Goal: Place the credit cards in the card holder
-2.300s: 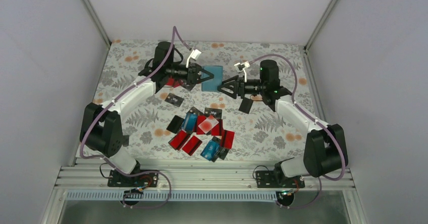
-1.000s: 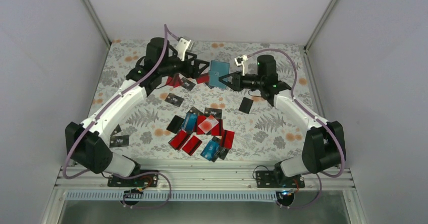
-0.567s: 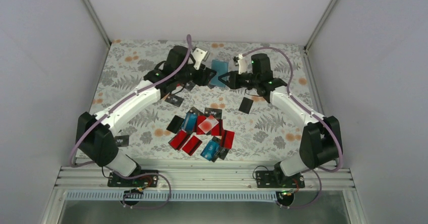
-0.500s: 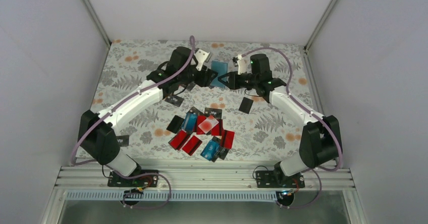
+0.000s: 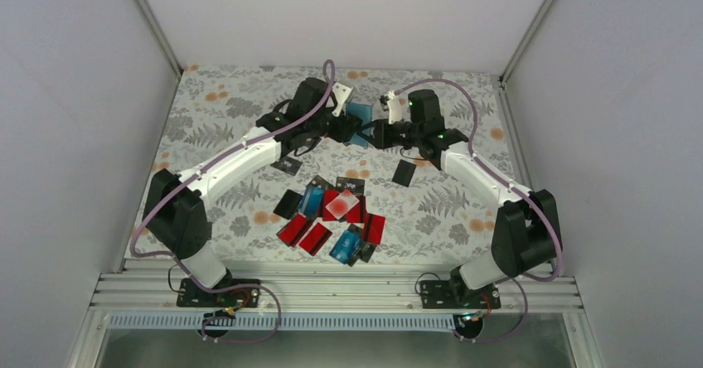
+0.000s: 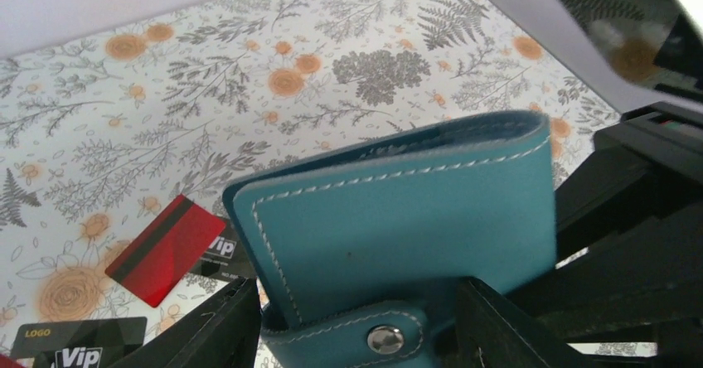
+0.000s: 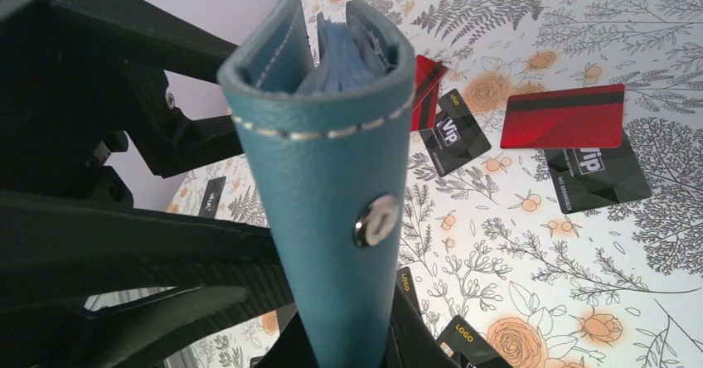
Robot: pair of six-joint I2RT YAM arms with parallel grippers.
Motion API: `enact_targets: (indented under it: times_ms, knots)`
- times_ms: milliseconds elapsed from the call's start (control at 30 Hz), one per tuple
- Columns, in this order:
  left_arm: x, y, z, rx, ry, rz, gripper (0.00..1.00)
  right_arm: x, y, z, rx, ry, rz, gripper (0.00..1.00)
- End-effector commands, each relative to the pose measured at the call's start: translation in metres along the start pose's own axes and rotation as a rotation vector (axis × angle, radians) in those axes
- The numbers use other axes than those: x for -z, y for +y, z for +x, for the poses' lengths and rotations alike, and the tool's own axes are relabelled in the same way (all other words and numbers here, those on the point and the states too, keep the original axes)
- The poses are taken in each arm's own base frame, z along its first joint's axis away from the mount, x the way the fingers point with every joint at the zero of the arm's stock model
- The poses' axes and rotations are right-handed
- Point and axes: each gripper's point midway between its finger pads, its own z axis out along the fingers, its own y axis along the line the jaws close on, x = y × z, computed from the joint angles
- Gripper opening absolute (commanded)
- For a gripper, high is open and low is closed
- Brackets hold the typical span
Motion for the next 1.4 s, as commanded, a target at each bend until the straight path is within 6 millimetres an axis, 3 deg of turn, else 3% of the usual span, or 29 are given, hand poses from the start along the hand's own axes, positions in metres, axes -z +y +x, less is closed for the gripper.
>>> enact_targets:
  times_ms: [0, 333, 533, 633, 733, 867, 967, 1167, 1367]
  knots:
    - [-0.004, 0.004, 0.003, 0.007, 0.024, -0.036, 0.59, 0.006, 0.014, -0.018, 0.051, -0.049, -0.003, 0.04]
    - [-0.011, 0.031, 0.024, 0.026, 0.07, -0.181, 0.63, 0.011, 0.021, -0.02, 0.067, -0.058, -0.016, 0.04]
    - [-0.013, 0.06, 0.025, 0.042, 0.068, -0.348, 0.63, 0.01, 0.024, -0.015, 0.069, -0.038, -0.027, 0.04]
    - [-0.008, 0.088, 0.031, 0.026, 0.094, -0.507, 0.63, 0.012, 0.016, -0.017, 0.056, -0.042, 0.03, 0.04]
    - [0.01, 0.134, 0.04, 0.073, 0.105, -0.666, 0.63, 0.013, 0.003, -0.016, 0.034, -0.045, 0.105, 0.04]
    - [0.038, 0.162, 0.05, 0.179, 0.037, -0.635, 0.62, 0.013, -0.014, -0.014, -0.001, -0.044, 0.18, 0.04]
    - [0.047, 0.142, 0.037, 0.144, -0.03, -0.504, 0.63, 0.009, -0.02, -0.012, -0.024, -0.035, 0.183, 0.04]
    - [0.043, 0.064, 0.022, 0.064, -0.113, -0.053, 0.66, 0.002, -0.02, -0.013, -0.032, -0.023, 0.158, 0.04]
    - [0.032, 0.033, 0.019, 0.067, -0.123, 0.109, 0.68, -0.002, -0.021, -0.009, -0.042, -0.005, 0.143, 0.04]
